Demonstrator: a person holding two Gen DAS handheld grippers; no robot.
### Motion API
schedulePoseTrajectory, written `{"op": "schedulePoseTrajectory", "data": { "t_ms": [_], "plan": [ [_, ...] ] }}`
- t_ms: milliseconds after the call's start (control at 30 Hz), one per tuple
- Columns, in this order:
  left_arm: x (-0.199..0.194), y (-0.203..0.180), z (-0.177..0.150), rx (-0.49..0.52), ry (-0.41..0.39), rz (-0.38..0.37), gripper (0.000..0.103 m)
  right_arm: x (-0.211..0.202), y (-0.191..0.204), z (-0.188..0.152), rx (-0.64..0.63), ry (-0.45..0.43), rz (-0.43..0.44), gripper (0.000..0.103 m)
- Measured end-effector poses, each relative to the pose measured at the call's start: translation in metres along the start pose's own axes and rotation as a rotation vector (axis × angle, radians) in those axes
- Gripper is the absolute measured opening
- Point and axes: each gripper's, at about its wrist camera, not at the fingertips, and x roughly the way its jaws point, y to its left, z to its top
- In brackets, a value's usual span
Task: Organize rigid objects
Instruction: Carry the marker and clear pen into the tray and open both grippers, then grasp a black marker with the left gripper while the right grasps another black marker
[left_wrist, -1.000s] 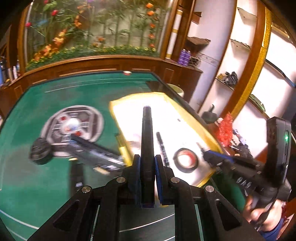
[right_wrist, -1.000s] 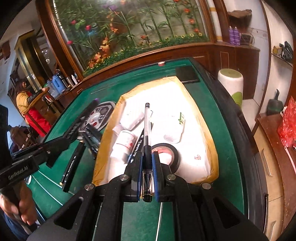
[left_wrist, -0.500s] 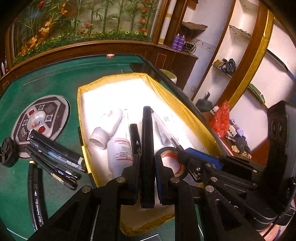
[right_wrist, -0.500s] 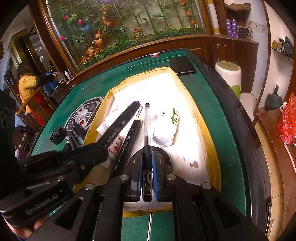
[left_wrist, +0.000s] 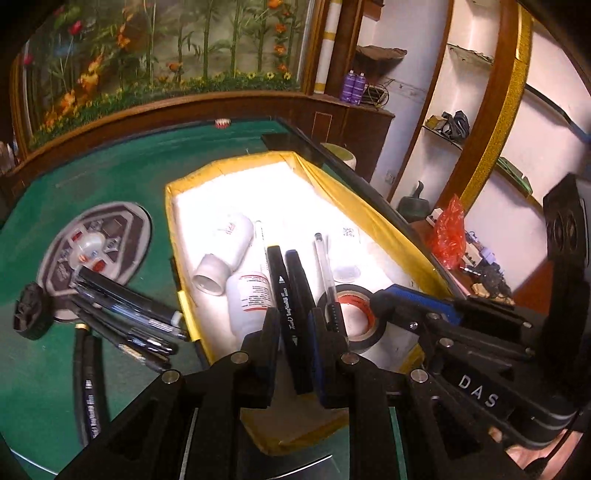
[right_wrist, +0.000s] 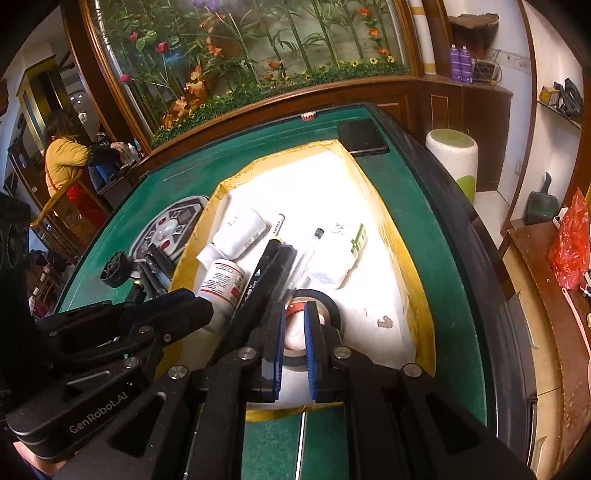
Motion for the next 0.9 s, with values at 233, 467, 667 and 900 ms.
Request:
{"op": "schedulePoseTrajectory", "data": {
  "t_ms": [233,467,667,900],
  "plan": [
    [-0.025,0.007,-0.01,0.052,-0.08,0.081,0.022,-0.014,0.02,-0.005,-0.031,-0.024,0.036,0.01],
    [-0.045,0.029,-0.023,0.05,-0.118,0.142,0.022,-0.014,0.049,-0.012,-0.079,-0.012,0.055,0.01],
    [-0.058,0.053,-0.034,0.015,-0.132,0.167,0.022,-0.01,0.078,-0.017,-0.132,0.011,0.072,0.011],
    [-0.068,0.085,-0.044,-0.034,-0.135,0.195,0.023,-0.002,0.109,-0.021,-0.183,0.034,0.083,0.014]
  ]
}}
